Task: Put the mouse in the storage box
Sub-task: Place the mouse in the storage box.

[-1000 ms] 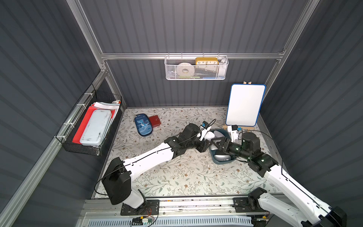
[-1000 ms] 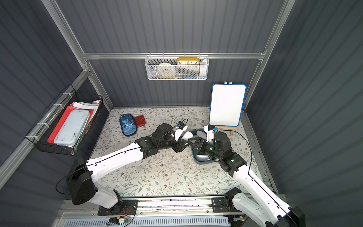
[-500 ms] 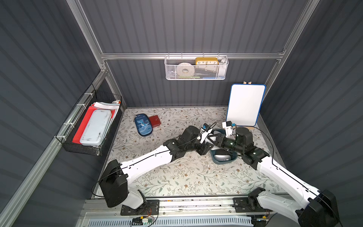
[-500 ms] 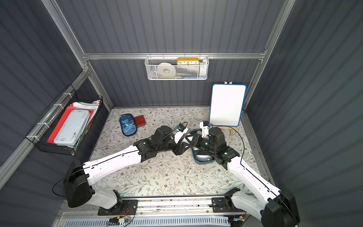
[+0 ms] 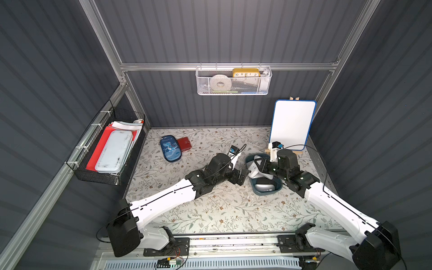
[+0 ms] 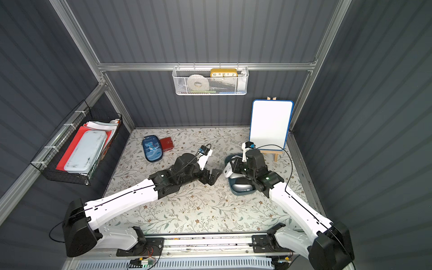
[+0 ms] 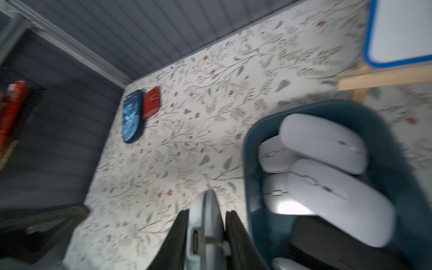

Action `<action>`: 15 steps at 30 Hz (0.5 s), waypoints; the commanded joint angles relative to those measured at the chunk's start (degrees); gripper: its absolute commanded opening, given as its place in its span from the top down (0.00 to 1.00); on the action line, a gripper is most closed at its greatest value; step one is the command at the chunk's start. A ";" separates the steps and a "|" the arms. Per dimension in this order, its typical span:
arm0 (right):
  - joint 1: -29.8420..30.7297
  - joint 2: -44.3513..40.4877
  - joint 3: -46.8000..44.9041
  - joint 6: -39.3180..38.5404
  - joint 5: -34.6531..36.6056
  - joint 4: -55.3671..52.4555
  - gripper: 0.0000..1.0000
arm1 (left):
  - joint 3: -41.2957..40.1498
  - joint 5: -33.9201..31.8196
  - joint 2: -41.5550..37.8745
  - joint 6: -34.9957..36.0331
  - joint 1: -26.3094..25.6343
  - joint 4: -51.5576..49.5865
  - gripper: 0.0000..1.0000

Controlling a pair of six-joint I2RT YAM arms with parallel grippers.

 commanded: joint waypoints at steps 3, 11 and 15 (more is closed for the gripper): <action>0.17 2.42 0.24 -12.09 19.10 -7.63 0.91 | -4.72 -10.76 -6.05 -6.02 0.03 -1.53 0.01; 0.30 7.76 0.12 -15.41 27.59 -8.10 0.90 | -8.48 -11.38 -8.22 -8.00 -0.01 -0.23 0.01; 0.85 11.72 1.13 -17.05 31.67 -8.68 0.90 | -8.54 -11.33 -7.49 -8.52 -0.01 -0.33 0.01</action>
